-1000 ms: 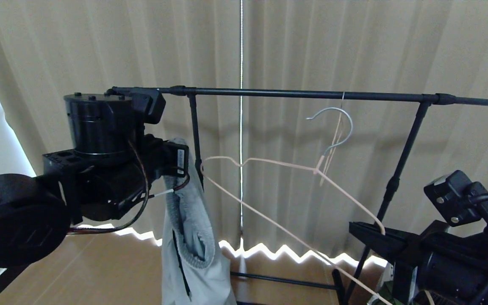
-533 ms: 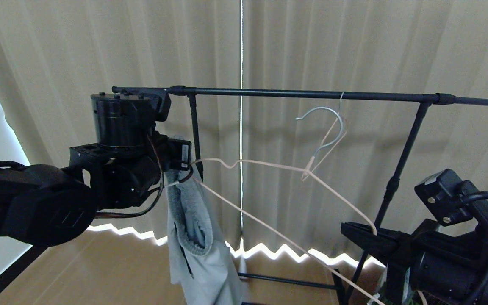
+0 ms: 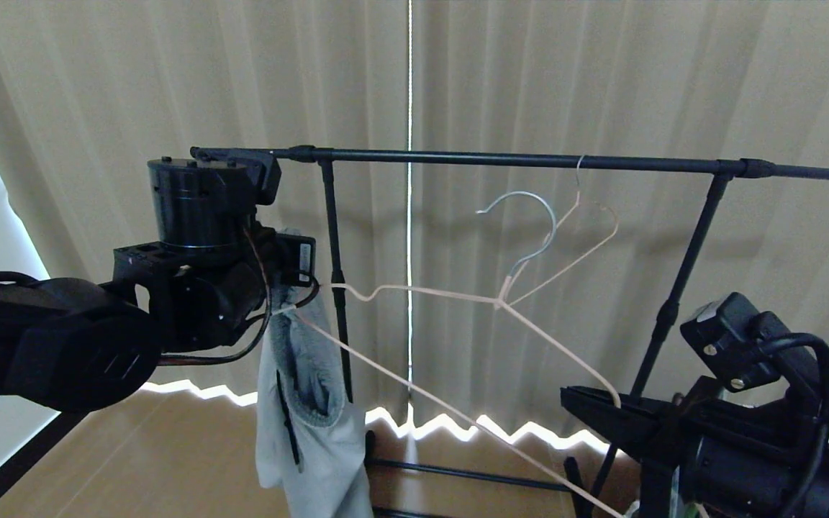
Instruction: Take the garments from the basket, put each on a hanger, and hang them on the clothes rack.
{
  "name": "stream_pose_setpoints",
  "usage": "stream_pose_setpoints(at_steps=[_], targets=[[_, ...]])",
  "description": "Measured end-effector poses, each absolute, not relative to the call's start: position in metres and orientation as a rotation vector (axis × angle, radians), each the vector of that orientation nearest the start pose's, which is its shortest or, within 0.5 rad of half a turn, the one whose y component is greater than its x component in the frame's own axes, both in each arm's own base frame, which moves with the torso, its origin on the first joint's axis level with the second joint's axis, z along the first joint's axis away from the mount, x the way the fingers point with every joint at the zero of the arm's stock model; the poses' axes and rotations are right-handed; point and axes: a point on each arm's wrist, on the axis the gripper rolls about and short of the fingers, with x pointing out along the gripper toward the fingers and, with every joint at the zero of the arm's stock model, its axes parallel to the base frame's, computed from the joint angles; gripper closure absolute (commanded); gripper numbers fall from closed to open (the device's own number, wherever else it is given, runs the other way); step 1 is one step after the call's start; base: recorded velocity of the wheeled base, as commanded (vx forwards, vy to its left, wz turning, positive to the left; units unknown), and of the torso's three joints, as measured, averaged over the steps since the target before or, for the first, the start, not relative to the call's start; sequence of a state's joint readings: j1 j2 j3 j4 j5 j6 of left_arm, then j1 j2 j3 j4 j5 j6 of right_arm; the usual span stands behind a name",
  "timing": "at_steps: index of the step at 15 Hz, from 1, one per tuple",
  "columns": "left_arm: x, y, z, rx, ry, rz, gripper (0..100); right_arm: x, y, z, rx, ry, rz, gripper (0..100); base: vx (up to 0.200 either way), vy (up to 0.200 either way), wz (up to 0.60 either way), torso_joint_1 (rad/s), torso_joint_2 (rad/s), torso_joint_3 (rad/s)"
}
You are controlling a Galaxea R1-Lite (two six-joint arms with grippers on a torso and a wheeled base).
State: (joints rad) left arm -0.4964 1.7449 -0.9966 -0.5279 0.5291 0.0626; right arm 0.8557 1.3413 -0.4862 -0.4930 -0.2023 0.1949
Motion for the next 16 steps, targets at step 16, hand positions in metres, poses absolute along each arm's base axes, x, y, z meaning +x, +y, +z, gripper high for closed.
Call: stream_pose_setpoints(at_steps=[16], targets=[[0.274,-0.135,0.206,0.286,0.303,0.019,100,0.216,0.186,0.185,0.089,0.465,0.434,100,0.0,0.0,0.0,0.0,0.0,0.0]])
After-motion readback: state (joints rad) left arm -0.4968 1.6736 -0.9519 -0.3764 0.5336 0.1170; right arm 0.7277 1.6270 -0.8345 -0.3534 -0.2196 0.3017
